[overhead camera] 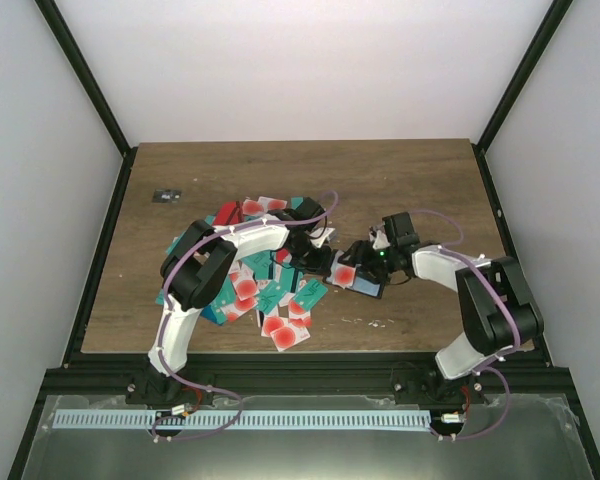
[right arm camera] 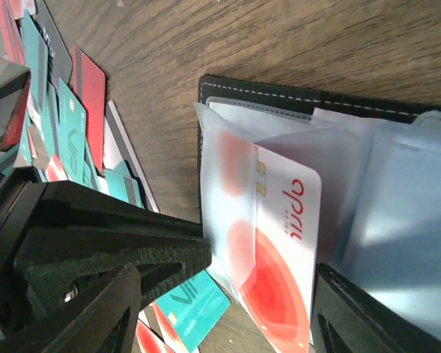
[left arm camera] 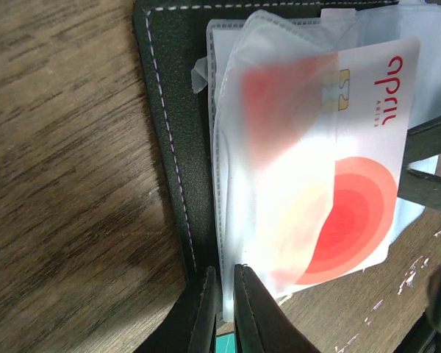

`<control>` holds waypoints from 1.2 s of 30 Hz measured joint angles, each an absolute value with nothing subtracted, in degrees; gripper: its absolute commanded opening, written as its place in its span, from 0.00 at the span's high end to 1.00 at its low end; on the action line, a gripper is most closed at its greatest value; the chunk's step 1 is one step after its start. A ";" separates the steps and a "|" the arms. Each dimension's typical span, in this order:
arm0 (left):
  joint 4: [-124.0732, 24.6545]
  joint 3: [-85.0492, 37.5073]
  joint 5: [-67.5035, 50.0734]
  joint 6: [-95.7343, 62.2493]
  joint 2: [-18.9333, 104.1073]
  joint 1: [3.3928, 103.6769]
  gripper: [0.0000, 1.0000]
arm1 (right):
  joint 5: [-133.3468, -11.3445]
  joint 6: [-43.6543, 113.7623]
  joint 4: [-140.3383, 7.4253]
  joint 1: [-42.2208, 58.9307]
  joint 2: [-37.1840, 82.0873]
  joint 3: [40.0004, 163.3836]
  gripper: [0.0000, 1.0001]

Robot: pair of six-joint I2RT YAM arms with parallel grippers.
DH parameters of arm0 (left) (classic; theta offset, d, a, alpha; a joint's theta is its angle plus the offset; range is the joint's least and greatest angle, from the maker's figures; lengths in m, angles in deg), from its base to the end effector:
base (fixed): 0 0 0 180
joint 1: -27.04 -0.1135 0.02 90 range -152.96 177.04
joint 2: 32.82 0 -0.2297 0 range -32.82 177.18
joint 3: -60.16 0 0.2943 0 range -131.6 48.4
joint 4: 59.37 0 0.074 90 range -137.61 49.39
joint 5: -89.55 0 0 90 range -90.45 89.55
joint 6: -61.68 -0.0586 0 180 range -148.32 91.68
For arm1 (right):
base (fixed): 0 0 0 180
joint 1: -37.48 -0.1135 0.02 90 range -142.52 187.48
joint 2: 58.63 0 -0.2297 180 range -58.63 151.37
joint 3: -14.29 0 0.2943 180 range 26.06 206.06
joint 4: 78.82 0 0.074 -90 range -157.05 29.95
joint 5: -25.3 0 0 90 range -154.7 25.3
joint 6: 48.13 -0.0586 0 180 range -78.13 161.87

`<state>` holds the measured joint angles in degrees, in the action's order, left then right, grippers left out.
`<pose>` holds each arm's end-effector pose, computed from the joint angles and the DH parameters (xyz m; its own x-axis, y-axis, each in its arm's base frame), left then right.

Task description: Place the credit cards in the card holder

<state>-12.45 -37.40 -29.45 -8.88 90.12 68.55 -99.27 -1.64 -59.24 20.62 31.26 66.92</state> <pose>0.3173 -0.3188 0.0608 -0.9024 0.4099 -0.1330 0.4133 0.7356 -0.5367 0.2972 0.1248 0.0627 -0.9500 0.3045 -0.0697 0.1630 0.6734 0.7211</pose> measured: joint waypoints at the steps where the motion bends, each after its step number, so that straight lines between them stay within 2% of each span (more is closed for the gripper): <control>1: -12.49 -37.40 -29.45 -8.81 90.12 68.55 0.89 | -98.73 -1.11 -57.62 20.62 30.89 67.44 0.33; 3: -12.58 -37.40 -29.45 -8.73 90.12 68.55 0.89 | -97.63 -0.15 -54.47 20.62 30.21 68.36 0.28; 8: -12.32 -37.20 -29.47 -8.31 89.79 68.57 0.85 | -95.40 1.77 -48.48 20.62 28.61 69.72 0.25; 20: -9.30 -36.18 -28.70 -7.15 86.55 68.25 0.54 | -92.15 4.68 -40.20 20.58 23.80 72.69 0.22; 29: -8.58 -34.93 -26.52 -7.11 81.18 67.79 0.54 | -92.91 5.07 -39.94 19.40 18.80 71.27 0.31; 36: -8.01 -33.34 -24.27 -7.83 79.51 66.69 0.65 | -94.22 2.80 -42.82 17.03 18.56 67.03 0.36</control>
<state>-8.01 -33.34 -24.27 -7.83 79.51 66.69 -94.22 2.80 -42.82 17.03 18.56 67.03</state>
